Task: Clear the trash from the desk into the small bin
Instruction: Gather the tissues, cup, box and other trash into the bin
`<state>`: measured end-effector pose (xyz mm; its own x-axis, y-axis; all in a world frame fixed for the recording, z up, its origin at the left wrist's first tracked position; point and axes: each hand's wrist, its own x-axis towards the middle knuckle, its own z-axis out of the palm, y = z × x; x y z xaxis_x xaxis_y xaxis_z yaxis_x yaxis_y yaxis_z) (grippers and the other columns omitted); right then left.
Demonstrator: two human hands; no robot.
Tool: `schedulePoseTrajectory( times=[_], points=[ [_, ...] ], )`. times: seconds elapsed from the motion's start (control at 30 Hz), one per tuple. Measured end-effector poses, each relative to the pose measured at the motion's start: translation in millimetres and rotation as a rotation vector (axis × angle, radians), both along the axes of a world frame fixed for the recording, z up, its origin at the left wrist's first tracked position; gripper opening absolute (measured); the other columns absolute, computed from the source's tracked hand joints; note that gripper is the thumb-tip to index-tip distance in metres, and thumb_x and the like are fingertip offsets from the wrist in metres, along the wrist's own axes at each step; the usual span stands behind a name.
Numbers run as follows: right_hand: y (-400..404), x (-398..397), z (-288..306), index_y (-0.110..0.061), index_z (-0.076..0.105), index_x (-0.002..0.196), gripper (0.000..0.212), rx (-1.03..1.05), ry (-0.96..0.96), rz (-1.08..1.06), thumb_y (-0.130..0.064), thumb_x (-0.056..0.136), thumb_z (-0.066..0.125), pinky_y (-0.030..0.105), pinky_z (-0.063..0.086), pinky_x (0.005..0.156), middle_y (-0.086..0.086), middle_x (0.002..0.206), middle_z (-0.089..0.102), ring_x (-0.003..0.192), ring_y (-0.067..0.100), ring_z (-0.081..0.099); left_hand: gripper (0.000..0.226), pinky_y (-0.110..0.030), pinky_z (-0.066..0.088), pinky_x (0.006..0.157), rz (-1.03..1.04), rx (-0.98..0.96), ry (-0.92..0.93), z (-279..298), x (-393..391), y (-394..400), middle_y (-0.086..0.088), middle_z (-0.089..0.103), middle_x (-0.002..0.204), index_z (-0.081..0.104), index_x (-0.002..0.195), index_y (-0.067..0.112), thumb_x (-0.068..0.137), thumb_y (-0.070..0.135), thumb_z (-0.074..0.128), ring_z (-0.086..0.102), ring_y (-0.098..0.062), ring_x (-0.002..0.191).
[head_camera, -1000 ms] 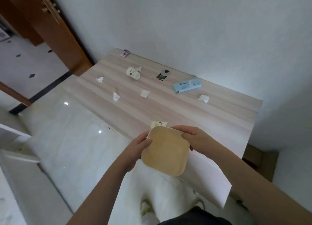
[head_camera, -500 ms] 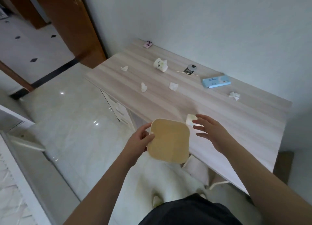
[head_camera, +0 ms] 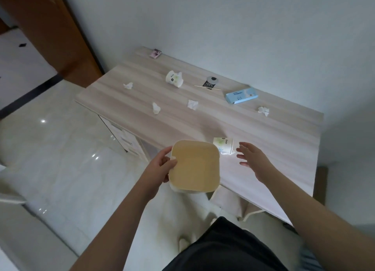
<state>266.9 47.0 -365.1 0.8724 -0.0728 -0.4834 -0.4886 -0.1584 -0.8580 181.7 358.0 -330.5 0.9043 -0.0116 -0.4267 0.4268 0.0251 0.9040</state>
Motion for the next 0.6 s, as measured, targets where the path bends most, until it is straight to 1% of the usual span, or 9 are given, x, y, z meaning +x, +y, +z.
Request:
schedulePoseTrajectory(
  times=[0.13, 0.2, 0.23, 0.3, 0.37, 0.43, 0.47, 0.53, 0.6],
  points=[
    [-1.2, 12.8, -14.2, -0.020, 0.050, 0.135, 0.041, -0.062, -0.015, 0.011, -0.028, 0.095, 0.056, 0.033, 0.049, 0.081, -0.002, 0.110, 0.064, 0.098, 0.019, 0.060, 0.050, -0.045, 0.044, 0.076, -0.011, 0.028, 0.013, -1.1, 18.6, -4.1, -0.034, 0.053, 0.121, 0.057, 0.132, 0.035, 0.083, 0.036, 0.059, 0.054, -0.030, 0.090],
    [-0.1, 21.6, -24.0, -0.022, 0.046, 0.139, 0.047, -0.166, -0.044, 0.048, -0.029, 0.094, 0.059, 0.032, 0.047, 0.085, 0.001, 0.123, 0.061, 0.105, 0.020, 0.058, 0.052, -0.047, 0.045, 0.077, 0.000, 0.039, 0.028, -2.2, 30.1, -5.9, -0.033, 0.054, 0.123, 0.056, 0.134, 0.034, 0.082, 0.037, 0.058, 0.055, -0.031, 0.091],
    [-0.4, 27.2, -29.6, -0.023, 0.043, 0.141, 0.052, -0.258, -0.070, 0.085, -0.031, 0.093, 0.061, 0.033, 0.045, 0.091, 0.003, 0.131, 0.057, 0.113, 0.021, 0.055, 0.053, -0.046, 0.046, 0.078, 0.001, 0.047, 0.036, -2.5, 36.2, -7.1, -0.033, 0.054, 0.123, 0.056, 0.134, 0.034, 0.082, 0.038, 0.058, 0.056, -0.031, 0.091],
    [-2.4, 39.5, -40.5, -0.025, 0.033, 0.147, 0.066, -0.481, -0.103, 0.209, -0.036, 0.090, 0.064, 0.042, 0.038, 0.106, 0.005, 0.145, 0.045, 0.130, 0.026, 0.044, 0.054, -0.045, 0.047, 0.078, 0.002, 0.067, 0.054, -3.3, 47.9, -10.5, -0.033, 0.056, 0.121, 0.056, 0.135, 0.034, 0.082, 0.037, 0.057, 0.057, -0.030, 0.090],
    [-3.2, 50.6, -49.5, -0.026, 0.022, 0.151, 0.080, -0.637, -0.115, 0.338, -0.041, 0.086, 0.067, 0.048, 0.029, 0.112, 0.004, 0.154, 0.032, 0.139, 0.030, 0.031, 0.055, -0.045, 0.045, 0.077, 0.024, 0.075, 0.071, -3.2, 58.2, -13.7, -0.033, 0.056, 0.113, 0.055, 0.136, 0.034, 0.081, 0.037, 0.058, 0.054, -0.030, 0.089],
    [-2.9, 62.9, -57.9, -0.028, 0.016, 0.153, 0.090, -0.717, -0.129, 0.452, -0.044, 0.083, 0.070, 0.048, 0.022, 0.113, 0.002, 0.158, 0.024, 0.143, 0.028, 0.023, 0.054, -0.046, 0.043, 0.077, 0.038, 0.085, 0.081, -4.2, 69.1, -16.7, -0.027, 0.057, 0.106, 0.056, 0.135, 0.036, 0.081, 0.037, 0.059, 0.052, -0.030, 0.091],
    [-2.7, 69.0, -62.2, -0.029, 0.013, 0.153, 0.094, -0.736, -0.136, 0.507, -0.045, 0.081, 0.071, 0.047, 0.020, 0.114, 0.001, 0.159, 0.021, 0.144, 0.027, 0.020, 0.054, -0.047, 0.044, 0.077, 0.037, 0.096, 0.086, -4.9, 74.3, -18.0, -0.027, 0.057, 0.107, 0.056, 0.134, 0.036, 0.081, 0.037, 0.059, 0.052, -0.030, 0.091],
    [-2.4, 80.4, -70.5, -0.029, 0.011, 0.153, 0.099, -0.771, -0.153, 0.603, -0.044, 0.078, 0.074, 0.046, 0.017, 0.115, 0.001, 0.160, 0.018, 0.145, 0.026, 0.017, 0.054, -0.046, 0.046, 0.077, 0.034, 0.121, 0.102, -7.0, 85.1, -20.4, -0.033, 0.056, 0.113, 0.055, 0.135, 0.035, 0.081, 0.037, 0.059, 0.054, -0.030, 0.090],
    [-3.9, 90.3, -77.6, -0.028, 0.013, 0.153, 0.099, -0.802, -0.168, 0.681, -0.043, 0.077, 0.075, 0.045, 0.015, 0.116, 0.001, 0.160, 0.019, 0.146, 0.025, 0.016, 0.055, -0.045, 0.046, 0.077, 0.040, 0.137, 0.120, -9.9, 94.9, -22.7, -0.033, 0.055, 0.115, 0.054, 0.136, 0.035, 0.082, 0.038, 0.058, 0.054, -0.029, 0.089]
  ],
)
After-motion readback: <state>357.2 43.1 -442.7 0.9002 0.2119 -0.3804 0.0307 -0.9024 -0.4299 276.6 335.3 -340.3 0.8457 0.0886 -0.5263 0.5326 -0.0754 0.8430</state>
